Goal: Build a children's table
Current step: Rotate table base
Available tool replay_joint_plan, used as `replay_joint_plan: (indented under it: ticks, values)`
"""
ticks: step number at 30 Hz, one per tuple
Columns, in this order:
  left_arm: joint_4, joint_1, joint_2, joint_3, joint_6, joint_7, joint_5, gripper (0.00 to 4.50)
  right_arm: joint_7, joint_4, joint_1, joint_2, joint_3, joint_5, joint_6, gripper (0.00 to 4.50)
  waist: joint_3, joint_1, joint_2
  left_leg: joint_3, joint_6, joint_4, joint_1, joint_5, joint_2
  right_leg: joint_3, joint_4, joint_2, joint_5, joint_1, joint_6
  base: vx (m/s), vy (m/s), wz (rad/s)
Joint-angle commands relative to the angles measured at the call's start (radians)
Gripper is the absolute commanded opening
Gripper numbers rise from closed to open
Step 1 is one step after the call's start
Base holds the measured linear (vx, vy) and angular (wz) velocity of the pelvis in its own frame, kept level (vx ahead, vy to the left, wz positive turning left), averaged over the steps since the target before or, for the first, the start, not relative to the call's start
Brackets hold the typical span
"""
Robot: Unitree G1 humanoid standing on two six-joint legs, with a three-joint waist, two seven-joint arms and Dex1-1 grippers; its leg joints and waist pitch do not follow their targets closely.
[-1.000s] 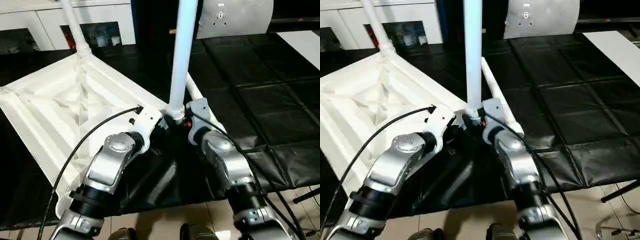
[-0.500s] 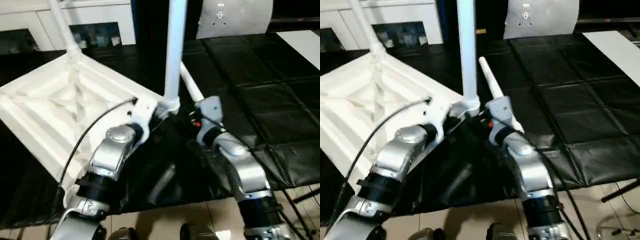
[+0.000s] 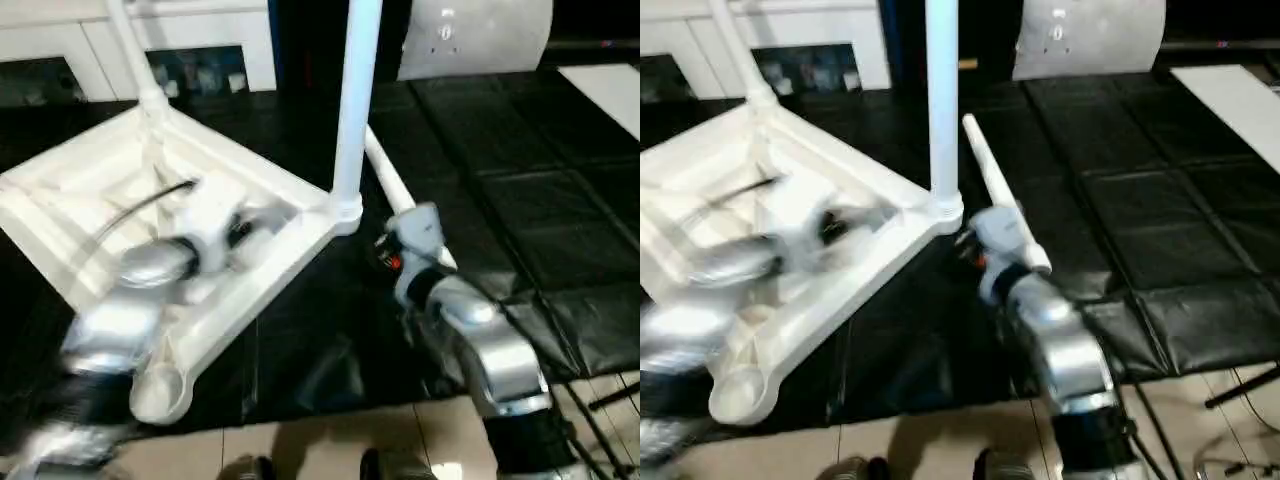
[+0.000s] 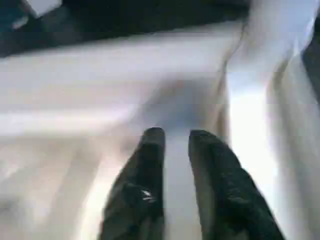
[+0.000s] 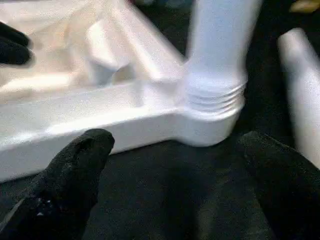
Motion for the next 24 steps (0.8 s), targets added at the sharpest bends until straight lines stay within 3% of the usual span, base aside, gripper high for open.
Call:
replay_joint_plan:
  ticks: [1,3,6,7,10,12,14,16,18,22,24]
  values:
    - [-0.092,0.041,0.092,0.029,0.074,-0.065,0.018,0.54,0.021,0.025,-0.011,-0.002,0.023,-0.01,0.017,4.5,-0.077,0.002,0.01,-0.022,0.052,-0.067,0.016,-0.12,0.05,0.052,-0.061,-0.073,-0.123,0.058,-0.228,0.0,0.0,0.0]
    - [-0.119,0.081,0.187,0.063,0.109,-0.068,0.052,0.36,0.026,0.052,-0.027,0.001,0.037,-0.016,0.022,4.5,-0.07,0.003,0.0,-0.017,0.043,-0.069,0.021,-0.152,0.047,0.053,-0.071,-0.071,-0.176,0.052,-0.223,0.0,0.0,0.0]
    - [-0.109,0.1,0.247,0.088,0.125,-0.053,0.091,0.1,0.029,0.086,-0.045,0.003,0.046,-0.02,0.02,4.5,-0.066,0.011,0.007,-0.019,0.017,-0.074,0.027,-0.188,0.048,0.055,-0.073,-0.071,-0.23,0.046,-0.201,0.0,0.0,0.0]
    - [-0.104,0.112,0.285,0.102,0.146,-0.047,0.109,0.1,0.034,0.111,-0.061,0.005,0.053,-0.018,0.02,4.5,-0.067,0.013,0.001,-0.02,0.008,-0.075,0.03,-0.202,0.048,0.056,-0.07,-0.073,-0.24,0.045,-0.197,0.0,0.0,0.0]
    - [-0.1,0.142,0.353,0.088,0.16,-0.045,0.143,0.1,0.029,0.154,-0.088,0.017,0.056,-0.019,0.009,4.5,-0.068,0.015,0.003,-0.022,-0.009,-0.079,0.03,-0.214,0.049,0.057,-0.071,-0.073,-0.227,0.044,-0.19,0.0,0.0,0.0]
    - [-0.11,0.161,0.38,0.072,0.174,-0.05,0.144,0.1,0.025,0.175,-0.101,0.024,0.054,-0.02,0.005,4.5,-0.071,0.011,0.002,-0.024,-0.011,-0.08,0.023,-0.213,0.047,0.057,-0.065,-0.075,-0.208,0.049,-0.193,0.0,0.0,0.0]
    - [-0.125,0.174,0.365,0.065,0.193,-0.068,0.117,0.1,0.022,0.208,-0.118,0.029,0.054,-0.023,0.002,4.5,-0.071,0.013,0.004,-0.022,-0.013,-0.077,0.03,-0.214,0.047,0.058,-0.068,-0.075,-0.198,0.044,-0.202,0.0,0.0,0.0]
    - [-0.127,0.184,0.354,0.042,0.2,-0.087,0.113,0.1,0.021,0.24,-0.133,0.029,0.061,-0.029,0.008,4.5,-0.074,0.015,0.006,-0.021,-0.013,-0.076,0.026,-0.191,0.046,0.058,-0.065,-0.075,-0.159,0.048,-0.213,0.0,0.0,0.0]
    - [-0.129,0.197,0.362,0.016,0.209,-0.101,0.121,0.1,0.022,0.266,-0.144,0.029,0.067,-0.036,0.006,4.5,-0.075,0.016,0.014,-0.022,-0.012,-0.075,0.025,-0.182,0.046,0.057,-0.061,-0.075,-0.132,0.05,-0.22,0.0,0.0,0.0]
    - [-0.141,0.241,0.425,-0.029,0.225,-0.13,0.143,0.1,0.038,0.303,-0.167,0.04,0.071,-0.028,-0.002,4.5,-0.074,0.009,0.005,-0.023,-0.002,-0.076,0.018,-0.194,0.044,0.056,-0.06,-0.076,-0.136,0.057,-0.225,0.0,0.0,0.0]
    - [-0.175,0.266,0.46,-0.046,0.244,-0.182,0.114,0.1,0.07,0.322,-0.181,0.047,0.067,-0.003,0.017,4.5,-0.073,0.01,0.008,-0.023,-0.001,-0.074,0.024,-0.207,0.046,0.057,-0.065,-0.077,-0.164,0.052,-0.223,0.0,0.0,0.0]
